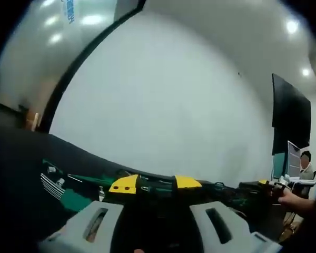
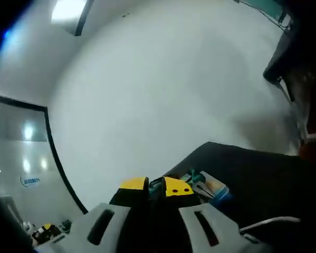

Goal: Pick up the tools and put them into their designated positions in the toolbox.

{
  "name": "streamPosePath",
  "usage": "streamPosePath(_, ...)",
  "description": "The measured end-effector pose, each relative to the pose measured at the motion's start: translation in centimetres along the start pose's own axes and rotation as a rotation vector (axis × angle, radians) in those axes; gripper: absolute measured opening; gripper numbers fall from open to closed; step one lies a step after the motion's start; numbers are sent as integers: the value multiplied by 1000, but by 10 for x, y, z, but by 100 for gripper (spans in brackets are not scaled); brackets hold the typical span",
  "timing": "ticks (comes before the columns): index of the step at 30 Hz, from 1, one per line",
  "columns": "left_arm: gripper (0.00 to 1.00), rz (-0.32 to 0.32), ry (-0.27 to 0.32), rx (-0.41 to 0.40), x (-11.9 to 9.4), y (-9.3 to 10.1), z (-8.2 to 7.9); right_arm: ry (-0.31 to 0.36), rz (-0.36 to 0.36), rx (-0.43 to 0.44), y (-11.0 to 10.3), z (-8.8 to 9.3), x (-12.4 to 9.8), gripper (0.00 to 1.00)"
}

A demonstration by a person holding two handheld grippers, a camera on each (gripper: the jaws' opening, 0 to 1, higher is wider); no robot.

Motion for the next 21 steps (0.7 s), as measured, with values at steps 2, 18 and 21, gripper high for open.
streamPosePath(2,25,0,2,-3,3,-11,-1,-21,-1,-4,-1,4,1,9)
streamPosePath(18,25,15,11,-25,5,-12,2,-65,3,-32,13,0,12,9)
streamPosePath(21,25,17,13,-24,5,-13,2,-66,4,-32,14,-1,13,9)
Point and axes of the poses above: the point that each gripper's makers call its tool centre point, and the gripper's own axes: x roughly forward along the fingers, y roughly to its right, z roughly out of its underside, the point moved 3 cm from there along -x, roughly backward along the fingers, and after that the axes turned 12 degrees about x, right-handed, at the moved point
